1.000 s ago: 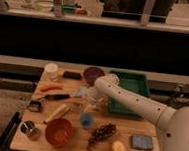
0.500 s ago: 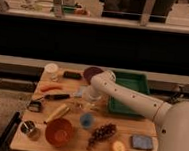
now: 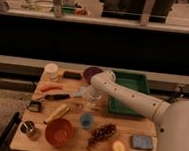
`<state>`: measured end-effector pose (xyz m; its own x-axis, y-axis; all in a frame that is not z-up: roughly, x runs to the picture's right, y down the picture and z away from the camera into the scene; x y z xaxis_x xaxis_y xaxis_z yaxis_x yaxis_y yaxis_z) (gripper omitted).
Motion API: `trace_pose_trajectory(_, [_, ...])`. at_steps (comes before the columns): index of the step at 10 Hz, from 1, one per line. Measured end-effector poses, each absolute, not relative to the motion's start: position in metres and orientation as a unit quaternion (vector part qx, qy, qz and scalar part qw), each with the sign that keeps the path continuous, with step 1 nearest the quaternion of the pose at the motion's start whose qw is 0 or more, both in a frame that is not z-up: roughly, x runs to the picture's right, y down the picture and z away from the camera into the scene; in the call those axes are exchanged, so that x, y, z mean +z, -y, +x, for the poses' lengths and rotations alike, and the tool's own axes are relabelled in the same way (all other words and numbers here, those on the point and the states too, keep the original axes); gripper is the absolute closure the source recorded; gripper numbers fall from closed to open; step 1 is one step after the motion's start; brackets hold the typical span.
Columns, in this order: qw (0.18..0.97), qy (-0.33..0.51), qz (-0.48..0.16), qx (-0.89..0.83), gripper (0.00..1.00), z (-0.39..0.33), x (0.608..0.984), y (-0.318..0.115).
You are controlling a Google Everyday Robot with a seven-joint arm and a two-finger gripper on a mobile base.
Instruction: Place fork in table surface
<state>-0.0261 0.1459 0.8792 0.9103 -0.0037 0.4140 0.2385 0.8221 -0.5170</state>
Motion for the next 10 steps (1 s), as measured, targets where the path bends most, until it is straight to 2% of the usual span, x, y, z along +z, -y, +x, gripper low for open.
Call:
trace_pose_trajectory(1, [0.933,0.203,-0.292,-0.064,0.39,-0.0252,0.8798,-0.1466])
trace_pose_trajectory(2, [0.932,0.205,-0.292,-0.063,0.44,-0.0248,0.8806,-0.1471])
trace_pose_trajectory(4, [0.931,0.208,-0.292,-0.063,0.44,-0.0254,0.8815,-0.1473])
trace_pose_trajectory(7, [0.930,0.211,-0.293,-0.061,0.58,-0.0237,0.8832,-0.1471])
trace_pose_trajectory(10, [0.929,0.213,-0.296,-0.059,0.56,-0.0233,0.8840,-0.1476])
